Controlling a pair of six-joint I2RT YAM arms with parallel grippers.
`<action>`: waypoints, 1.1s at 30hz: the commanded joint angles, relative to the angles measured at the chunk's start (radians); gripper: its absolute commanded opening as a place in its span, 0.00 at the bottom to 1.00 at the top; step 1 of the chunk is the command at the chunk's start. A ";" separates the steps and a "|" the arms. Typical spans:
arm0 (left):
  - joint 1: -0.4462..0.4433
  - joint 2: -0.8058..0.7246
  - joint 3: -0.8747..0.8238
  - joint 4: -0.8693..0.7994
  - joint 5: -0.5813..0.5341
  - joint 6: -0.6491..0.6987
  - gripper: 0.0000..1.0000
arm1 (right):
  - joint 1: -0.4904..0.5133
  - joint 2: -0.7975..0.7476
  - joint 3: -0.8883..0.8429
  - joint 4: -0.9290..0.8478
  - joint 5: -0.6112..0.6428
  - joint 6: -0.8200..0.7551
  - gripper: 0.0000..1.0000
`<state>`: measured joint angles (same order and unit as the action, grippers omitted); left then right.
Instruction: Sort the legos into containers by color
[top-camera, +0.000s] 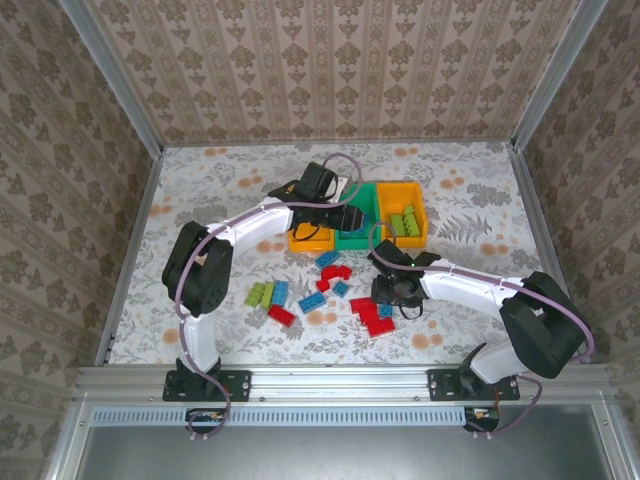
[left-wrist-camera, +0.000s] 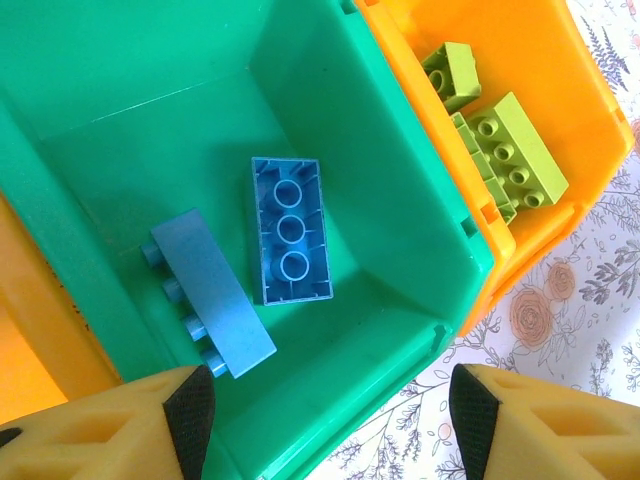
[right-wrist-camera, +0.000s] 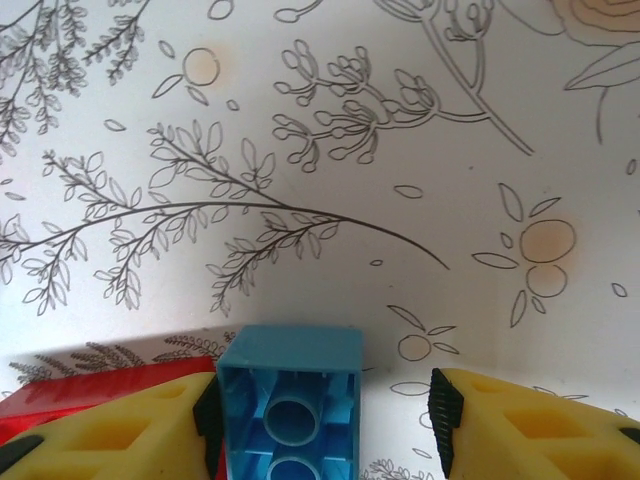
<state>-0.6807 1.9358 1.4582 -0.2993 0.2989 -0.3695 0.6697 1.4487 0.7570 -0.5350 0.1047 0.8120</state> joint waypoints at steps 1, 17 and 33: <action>0.012 -0.032 -0.030 -0.024 -0.017 -0.003 0.67 | -0.024 -0.005 -0.013 -0.057 0.051 0.015 0.59; 0.045 -0.099 -0.083 -0.020 -0.053 0.018 0.70 | -0.007 0.024 -0.046 -0.013 -0.069 0.102 0.60; 0.050 -0.228 -0.231 0.080 -0.096 0.026 1.00 | -0.013 0.043 0.156 -0.066 0.015 0.046 0.33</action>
<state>-0.6338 1.7599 1.2549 -0.2348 0.2325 -0.3683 0.6590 1.4990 0.8356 -0.5793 0.0753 0.8890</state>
